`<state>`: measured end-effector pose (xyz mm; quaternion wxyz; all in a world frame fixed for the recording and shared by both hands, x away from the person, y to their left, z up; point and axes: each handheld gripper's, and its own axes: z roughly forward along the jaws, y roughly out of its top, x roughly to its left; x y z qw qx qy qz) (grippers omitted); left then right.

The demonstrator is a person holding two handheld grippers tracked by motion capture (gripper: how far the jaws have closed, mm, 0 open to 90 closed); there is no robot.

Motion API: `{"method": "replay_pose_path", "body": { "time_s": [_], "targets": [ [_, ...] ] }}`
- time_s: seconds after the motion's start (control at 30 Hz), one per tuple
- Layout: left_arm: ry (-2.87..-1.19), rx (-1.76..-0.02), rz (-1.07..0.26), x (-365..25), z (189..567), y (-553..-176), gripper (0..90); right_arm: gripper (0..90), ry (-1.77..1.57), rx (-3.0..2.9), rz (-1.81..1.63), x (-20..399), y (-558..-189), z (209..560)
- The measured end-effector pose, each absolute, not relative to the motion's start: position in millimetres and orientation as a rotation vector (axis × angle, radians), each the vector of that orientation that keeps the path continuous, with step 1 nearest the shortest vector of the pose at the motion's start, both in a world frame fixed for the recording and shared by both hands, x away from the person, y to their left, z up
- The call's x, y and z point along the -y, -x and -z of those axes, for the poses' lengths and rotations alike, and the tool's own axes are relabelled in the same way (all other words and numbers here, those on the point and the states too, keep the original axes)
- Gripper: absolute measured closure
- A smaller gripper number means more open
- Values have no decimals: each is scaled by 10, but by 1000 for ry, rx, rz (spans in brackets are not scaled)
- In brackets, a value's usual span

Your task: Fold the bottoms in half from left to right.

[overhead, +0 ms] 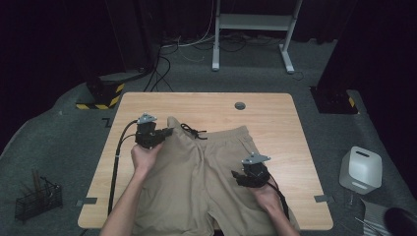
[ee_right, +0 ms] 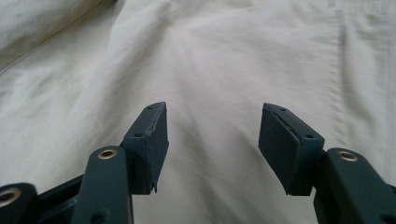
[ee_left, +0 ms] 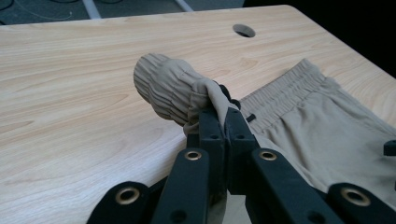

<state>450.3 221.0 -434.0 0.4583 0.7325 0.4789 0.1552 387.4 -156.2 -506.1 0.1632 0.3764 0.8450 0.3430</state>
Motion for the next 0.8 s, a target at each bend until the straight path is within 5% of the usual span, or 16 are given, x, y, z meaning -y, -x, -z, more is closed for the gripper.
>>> {"method": "replay_pose_path", "body": {
  "time_s": [0.8],
  "targets": [
    [-1842,-987,-277,-1443,4070,-4625,882,434,-1095,-2340,-1001,1668,-3893,5230]
  ]
}}
